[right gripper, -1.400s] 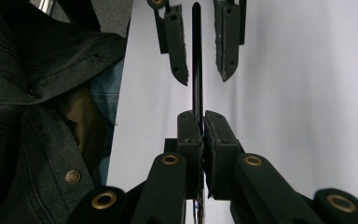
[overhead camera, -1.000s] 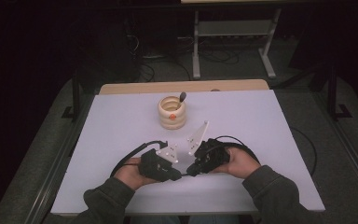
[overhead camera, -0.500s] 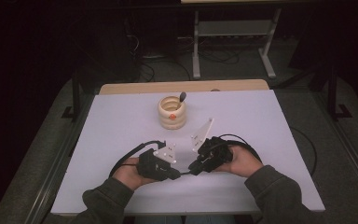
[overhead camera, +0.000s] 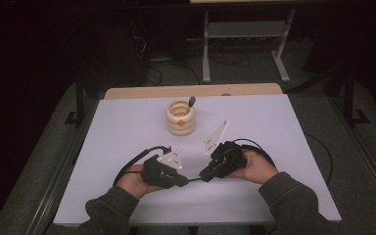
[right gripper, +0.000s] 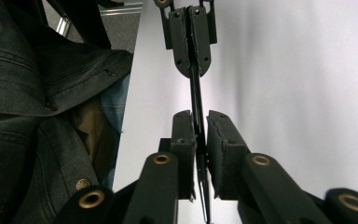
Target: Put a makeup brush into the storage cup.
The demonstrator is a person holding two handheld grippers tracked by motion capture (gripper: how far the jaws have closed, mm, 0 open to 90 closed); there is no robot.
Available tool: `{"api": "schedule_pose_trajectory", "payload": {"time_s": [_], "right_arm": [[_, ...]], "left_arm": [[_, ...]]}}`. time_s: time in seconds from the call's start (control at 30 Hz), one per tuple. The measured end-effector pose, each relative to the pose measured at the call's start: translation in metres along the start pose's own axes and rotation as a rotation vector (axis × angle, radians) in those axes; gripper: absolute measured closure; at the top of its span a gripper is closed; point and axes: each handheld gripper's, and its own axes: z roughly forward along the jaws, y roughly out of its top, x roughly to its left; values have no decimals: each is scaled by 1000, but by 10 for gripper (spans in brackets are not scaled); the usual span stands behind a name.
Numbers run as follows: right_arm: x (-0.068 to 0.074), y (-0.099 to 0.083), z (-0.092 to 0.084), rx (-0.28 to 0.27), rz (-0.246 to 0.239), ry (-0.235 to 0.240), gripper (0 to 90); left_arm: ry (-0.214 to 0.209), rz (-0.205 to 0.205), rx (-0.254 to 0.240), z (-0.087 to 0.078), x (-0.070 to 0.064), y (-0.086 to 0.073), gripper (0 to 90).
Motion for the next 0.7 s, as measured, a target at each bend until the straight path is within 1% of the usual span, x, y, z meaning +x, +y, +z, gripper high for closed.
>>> {"api": "schedule_pose_trajectory", "payload": {"time_s": [0.07, 0.13, 0.17, 0.2, 0.23, 0.3, 0.37, 0.43, 0.47, 0.5, 0.53, 0.57, 0.63, 0.67, 0.7], "right_arm": [[0, -1, -1, -4, 3, -7, 755], [-1, -1, -1, -4, 1, -7, 761], [-1, -1, -1, -4, 2, -8, 784], [-2, -1, -1, -6, -8, -5, 816], [-1, -1, -1, -3, -3, -2, 823], [0, 0, 0, 5, -14, 7, 839], [1, 1, 0, 16, -25, -1, 843], [1, 2, 0, 25, -24, 7, 845], [2, 3, -1, 31, -26, 8, 845], [2, 5, -1, 41, -36, 4, 845], [3, 6, -1, 44, -39, 1, 845], [3, 8, -2, 39, -44, 2, 845], [3, 10, -3, 35, -55, -6, 843], [4, 10, -4, 25, -56, -9, 836], [4, 10, -5, 18, -51, -17, 822]], "left_arm": [[-6, 1, -6, -2, 0, 0, 853], [-4, 3, -10, -3, 0, 0, 854], [-2, -1, -13, -4, 1, -1, 854], [-3, -1, -11, -4, 1, -1, 853], [-3, 1, -9, -4, 1, -1, 853], [3, 10, -2, -3, 0, -1, 850], [4, -7, -6, -2, 0, 0, 833], [4, -16, -14, -1, 0, 1, 795], [0, -17, -10, 0, -1, 2, 790], [-2, -15, -3, 0, -1, 3, 792], [-8, -13, -5, 1, -1, 3, 814], [-2, -10, 1, 2, -2, 3, 839], [2, -10, -3, 1, -2, 2, 844], [5, -11, -14, 0, -2, 2, 846], [8, -3, -8, -2, -1, 1, 847]]}}
